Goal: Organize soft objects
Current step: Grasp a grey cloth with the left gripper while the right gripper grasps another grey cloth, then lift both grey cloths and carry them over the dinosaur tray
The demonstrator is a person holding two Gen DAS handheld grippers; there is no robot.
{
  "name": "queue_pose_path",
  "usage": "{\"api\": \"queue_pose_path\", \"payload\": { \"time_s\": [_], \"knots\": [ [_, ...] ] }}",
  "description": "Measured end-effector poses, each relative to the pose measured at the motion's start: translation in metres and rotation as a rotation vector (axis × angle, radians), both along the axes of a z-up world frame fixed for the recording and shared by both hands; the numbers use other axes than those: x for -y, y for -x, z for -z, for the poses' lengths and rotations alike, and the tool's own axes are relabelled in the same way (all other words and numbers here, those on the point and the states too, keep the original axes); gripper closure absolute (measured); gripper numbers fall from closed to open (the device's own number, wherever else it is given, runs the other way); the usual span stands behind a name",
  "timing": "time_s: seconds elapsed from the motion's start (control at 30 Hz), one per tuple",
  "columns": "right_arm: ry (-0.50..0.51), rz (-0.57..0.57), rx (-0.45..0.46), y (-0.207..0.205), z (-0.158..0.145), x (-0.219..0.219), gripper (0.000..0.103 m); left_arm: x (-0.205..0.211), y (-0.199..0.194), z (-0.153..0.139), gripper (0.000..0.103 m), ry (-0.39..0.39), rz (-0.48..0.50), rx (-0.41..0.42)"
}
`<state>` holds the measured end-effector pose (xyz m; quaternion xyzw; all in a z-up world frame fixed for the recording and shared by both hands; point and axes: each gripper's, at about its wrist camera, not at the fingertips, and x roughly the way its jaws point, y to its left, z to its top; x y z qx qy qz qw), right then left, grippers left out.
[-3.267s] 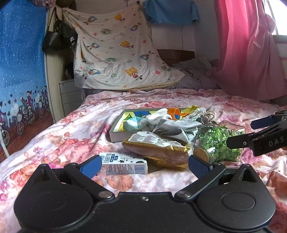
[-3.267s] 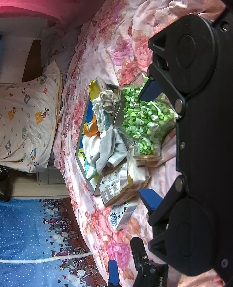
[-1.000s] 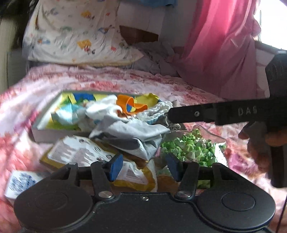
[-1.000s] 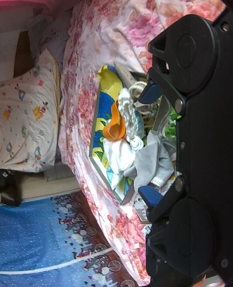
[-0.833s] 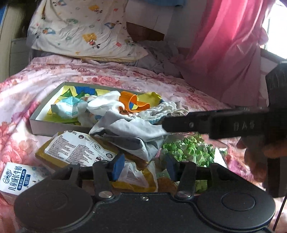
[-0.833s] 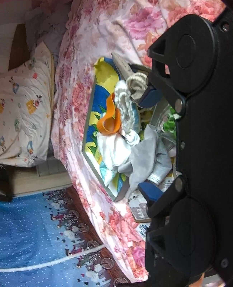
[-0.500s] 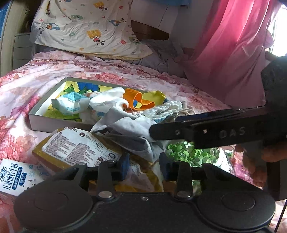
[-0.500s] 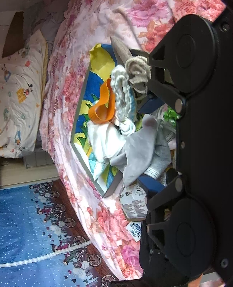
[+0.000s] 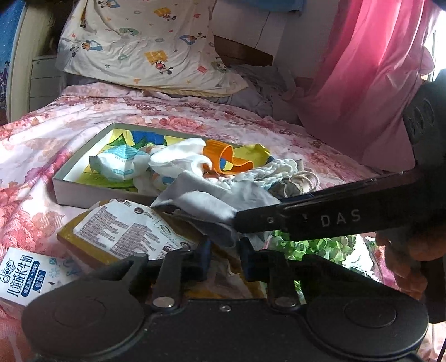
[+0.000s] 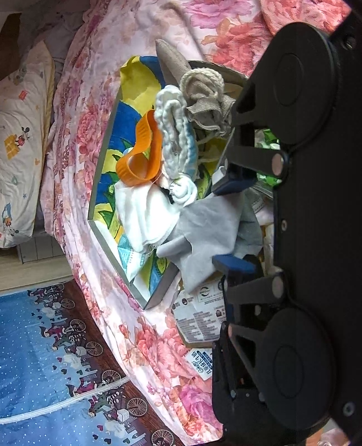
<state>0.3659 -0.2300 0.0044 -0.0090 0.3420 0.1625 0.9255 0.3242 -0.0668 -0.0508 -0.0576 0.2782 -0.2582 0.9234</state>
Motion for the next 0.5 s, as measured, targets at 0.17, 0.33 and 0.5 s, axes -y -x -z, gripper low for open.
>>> {"api": "queue_pose_path", "payload": {
  "time_s": [0.17, 0.33, 0.5],
  "knots": [
    [-0.006, 0.012, -0.008, 0.002, 0.003, 0.007, 0.085, -0.001, -0.001, 0.001, 0.093, -0.004, -0.005, -0.002],
    [0.018, 0.014, 0.005, 0.007, 0.003, 0.008, 0.093, -0.001, 0.001, 0.001, 0.099, -0.009, 0.001, 0.005],
    [0.065, 0.003, 0.044, 0.015, 0.000, 0.003, 0.098, -0.001, 0.007, -0.002, 0.101, -0.009, -0.007, 0.026]
  ]
}}
